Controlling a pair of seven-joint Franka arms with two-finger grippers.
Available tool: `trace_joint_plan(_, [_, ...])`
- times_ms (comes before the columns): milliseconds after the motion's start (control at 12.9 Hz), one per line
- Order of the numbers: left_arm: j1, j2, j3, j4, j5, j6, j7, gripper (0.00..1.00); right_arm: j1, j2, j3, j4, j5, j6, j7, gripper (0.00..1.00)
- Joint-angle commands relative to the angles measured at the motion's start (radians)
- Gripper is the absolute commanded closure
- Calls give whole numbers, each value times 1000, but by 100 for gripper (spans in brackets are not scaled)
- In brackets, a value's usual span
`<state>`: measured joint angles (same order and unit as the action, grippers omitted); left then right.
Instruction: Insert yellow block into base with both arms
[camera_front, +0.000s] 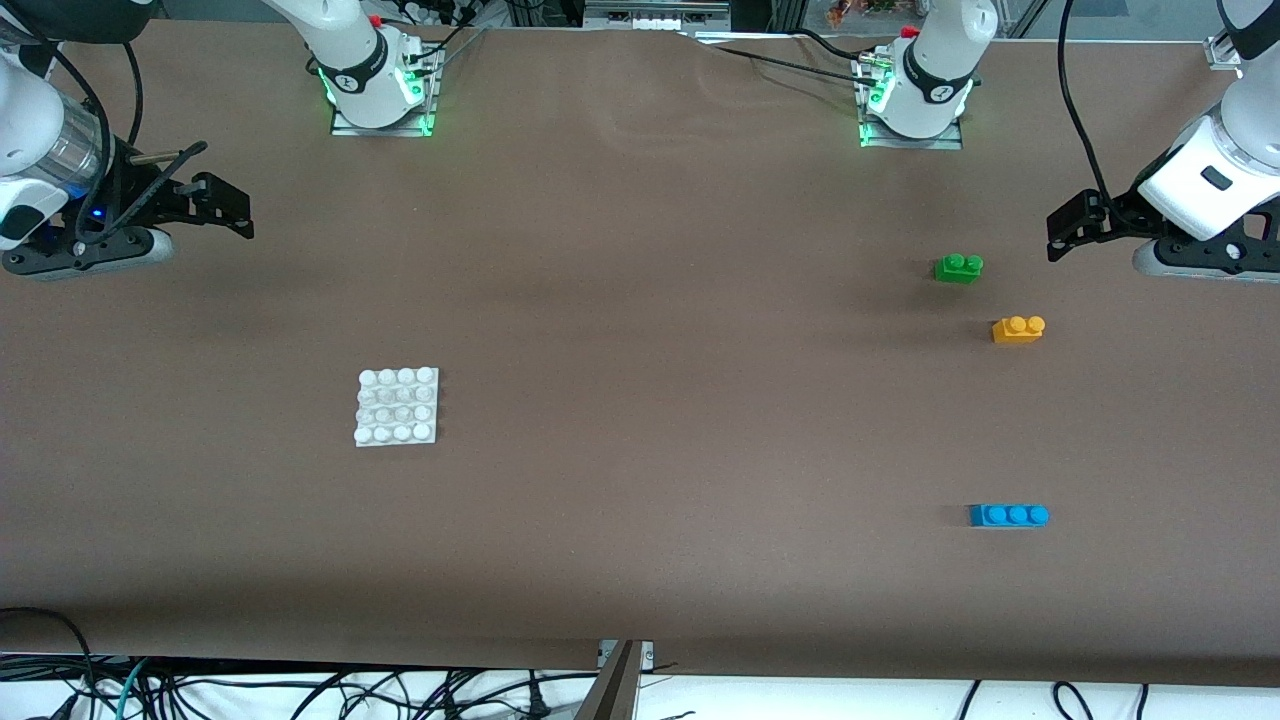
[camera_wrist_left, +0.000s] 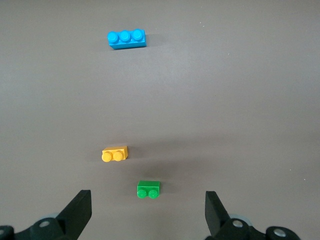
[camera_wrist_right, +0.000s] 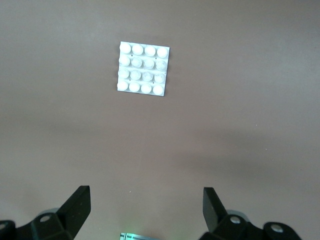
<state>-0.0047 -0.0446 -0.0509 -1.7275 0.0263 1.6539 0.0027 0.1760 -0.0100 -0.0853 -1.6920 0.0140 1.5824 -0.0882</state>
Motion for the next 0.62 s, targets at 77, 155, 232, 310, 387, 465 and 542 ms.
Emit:
trace_joint_plan(77, [12,5,-9,20,-12,-22,-6,0,-15,4,15,26,-16,-15,4,1])
trace_joint_plan(155, [12,5,-9,20,-12,-22,-6,0,-15,4,15,25,-16,-16,4,1])
trace_joint_plan(232, [12,5,-9,20,-12,-25,-6,0,-15,5,15,20,-19,-18,2,1])
trace_joint_plan(310, [12,5,-9,20,-12,-28,-6,0,-15,4,15,18,-19,-18,2,1])
trace_joint_plan(387, [12,5,-9,20,-12,-28,-7,0,-15,4,13,17,-25,-18,4,1])
trace_joint_plan(465, [11,5,-9,20,-12,-28,-6,0,-15,4,13,15,-26,-18,4,1])
trace_joint_plan(542, [12,5,-9,20,-12,-28,-6,0,-15,5,15,14,-26,-18,2,1])
